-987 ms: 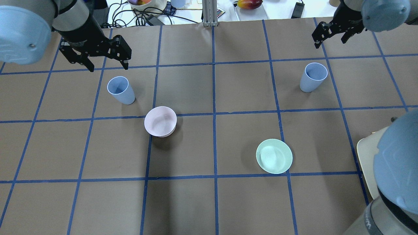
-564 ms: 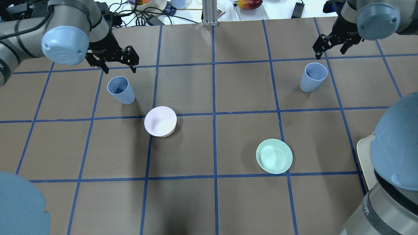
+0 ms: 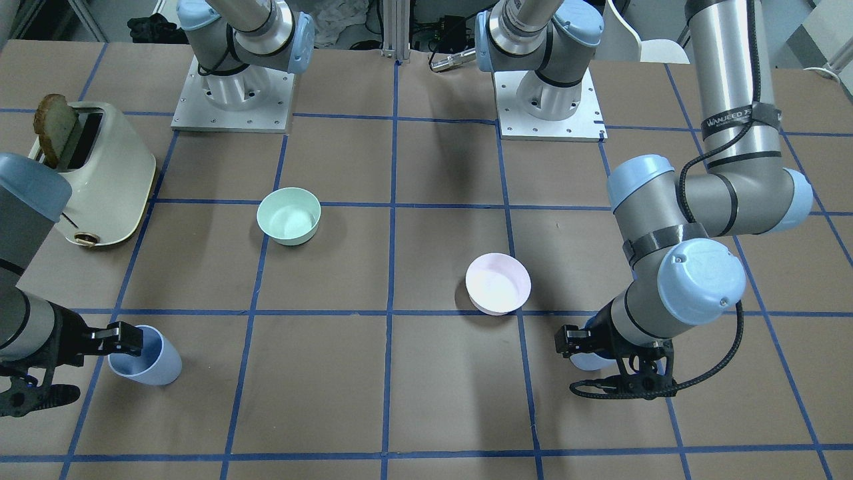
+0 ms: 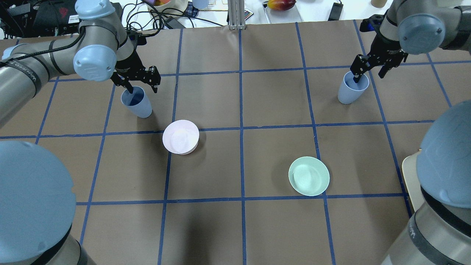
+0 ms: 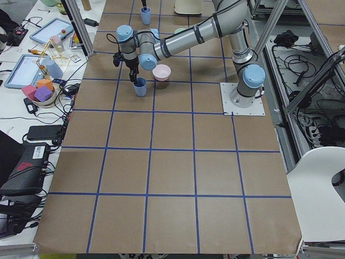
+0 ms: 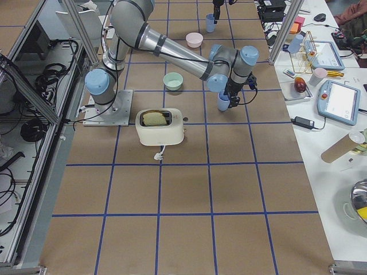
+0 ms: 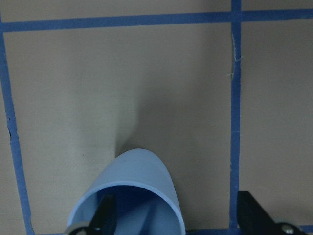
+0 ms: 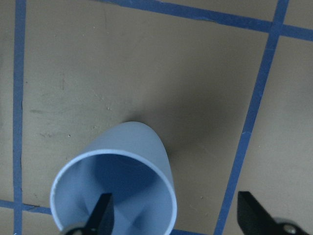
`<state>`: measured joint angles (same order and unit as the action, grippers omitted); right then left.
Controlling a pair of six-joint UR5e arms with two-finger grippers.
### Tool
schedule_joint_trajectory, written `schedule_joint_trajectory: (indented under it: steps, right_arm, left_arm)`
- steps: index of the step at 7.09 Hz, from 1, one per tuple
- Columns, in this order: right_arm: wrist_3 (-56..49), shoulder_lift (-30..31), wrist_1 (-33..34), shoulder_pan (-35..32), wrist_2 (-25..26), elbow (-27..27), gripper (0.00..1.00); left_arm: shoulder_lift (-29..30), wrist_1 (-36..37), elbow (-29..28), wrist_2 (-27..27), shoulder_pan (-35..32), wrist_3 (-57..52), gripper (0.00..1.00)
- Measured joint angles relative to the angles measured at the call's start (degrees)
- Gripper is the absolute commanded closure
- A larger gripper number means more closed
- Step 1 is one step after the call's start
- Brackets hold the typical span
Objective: Stack blue cups with both arms
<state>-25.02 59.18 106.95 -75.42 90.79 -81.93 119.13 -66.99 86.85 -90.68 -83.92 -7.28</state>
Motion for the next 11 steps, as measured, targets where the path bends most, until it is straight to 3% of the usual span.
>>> schedule_joint_trajectory:
  steps: [1, 4, 6, 11]
  right_arm:
    - [-0.1, -0.4, 0.1, 0.0, 0.1, -0.1, 1.00]
    - [-0.2, -0.7, -0.1, 0.0, 0.0, 0.2, 1.00]
    - [0.0, -0.1, -1.3, 0.0, 0.0, 1.0, 1.00]
    - [0.5, 9.8, -16.2, -0.8, -0.8, 4.1, 1.00]
  left_arm:
    - [0.3, 0.0, 0.0, 0.0, 0.0, 0.0, 1.00]
    - [0.6, 0.1, -0.9, 0.0, 0.0, 1.6, 1.00]
    - [1.2, -0.6, -6.1, 0.8, -2.5, 10.5, 1.00]
    - [-0.8, -2.7, -8.2, 1.5, -24.6, 39.8, 1.00]
